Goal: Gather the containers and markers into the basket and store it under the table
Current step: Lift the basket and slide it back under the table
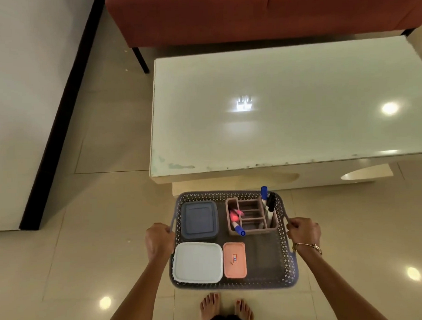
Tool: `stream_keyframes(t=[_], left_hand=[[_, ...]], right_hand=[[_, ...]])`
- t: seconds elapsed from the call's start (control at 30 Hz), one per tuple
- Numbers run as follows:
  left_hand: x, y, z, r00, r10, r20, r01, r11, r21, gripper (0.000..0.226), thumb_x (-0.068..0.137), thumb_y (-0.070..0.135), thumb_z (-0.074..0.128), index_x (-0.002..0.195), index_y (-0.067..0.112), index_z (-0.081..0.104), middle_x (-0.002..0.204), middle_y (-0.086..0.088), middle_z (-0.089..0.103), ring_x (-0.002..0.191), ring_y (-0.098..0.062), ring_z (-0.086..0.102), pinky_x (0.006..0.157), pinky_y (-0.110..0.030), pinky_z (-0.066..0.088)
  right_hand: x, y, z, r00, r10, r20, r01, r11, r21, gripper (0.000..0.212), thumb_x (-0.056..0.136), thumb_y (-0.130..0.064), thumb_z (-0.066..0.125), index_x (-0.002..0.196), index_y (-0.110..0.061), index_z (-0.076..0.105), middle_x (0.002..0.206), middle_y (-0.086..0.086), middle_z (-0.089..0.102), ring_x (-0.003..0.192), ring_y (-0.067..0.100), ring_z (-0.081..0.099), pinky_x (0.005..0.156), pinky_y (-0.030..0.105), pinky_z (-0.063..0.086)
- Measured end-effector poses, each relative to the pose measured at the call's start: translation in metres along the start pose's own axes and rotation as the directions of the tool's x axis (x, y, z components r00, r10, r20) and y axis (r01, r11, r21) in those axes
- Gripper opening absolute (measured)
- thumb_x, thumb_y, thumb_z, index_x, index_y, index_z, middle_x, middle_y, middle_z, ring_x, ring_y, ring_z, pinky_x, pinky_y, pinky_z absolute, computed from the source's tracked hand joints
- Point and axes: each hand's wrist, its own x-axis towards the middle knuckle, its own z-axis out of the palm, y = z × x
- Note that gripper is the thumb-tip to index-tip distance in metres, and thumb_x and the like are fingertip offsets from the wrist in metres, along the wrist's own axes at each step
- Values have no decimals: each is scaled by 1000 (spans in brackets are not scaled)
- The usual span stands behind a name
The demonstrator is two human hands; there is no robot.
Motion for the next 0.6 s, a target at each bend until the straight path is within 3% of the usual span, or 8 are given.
stream_keyframes(t=[0.13,0.33,0.43,0.5,0.6], left_hand=[[54,-15,47,1000,15,-11,-15,1000,-17,16,72,-8,56,70,-5,72,70,-25,71,69,-36,68,63,-41,57],[155,-21,110,996,84,-43,-84,996,3,12,71,-7,62,73,-3,74,75,-22,73,75,-30,69,59,-25,43],[206,-16,129,990,111,-81,-114,993,-35,9,66,-9,65,69,-5,73,72,-23,72,72,-30,68,47,-19,37],[236,-10,141,988,140,-62,-142,990,-24,8,65,-8,67,64,-1,71,60,-17,67,60,-23,62,42,-13,33],[278,1,159,995,99,-20,-101,980,-169,17,72,-11,61,62,4,61,56,-7,52,60,-19,52,54,-19,44]], right_hand=[[51,9,52,999,-26,-36,27,999,26,18,73,4,59,69,-5,74,60,20,71,60,33,67,63,36,57],[150,4,123,989,-129,-73,131,991,17,17,73,-3,60,80,-6,75,75,22,74,73,34,69,69,37,56],[194,-8,148,979,-169,-112,171,985,4,19,72,-2,60,83,-4,75,84,21,75,80,33,69,77,35,55],[221,-13,161,971,-208,-121,206,978,-27,18,72,-1,60,82,-2,75,84,23,74,81,34,68,74,29,53],[255,-21,176,976,-171,-135,174,985,12,15,73,-2,59,75,1,73,82,23,73,83,34,68,70,26,51]])
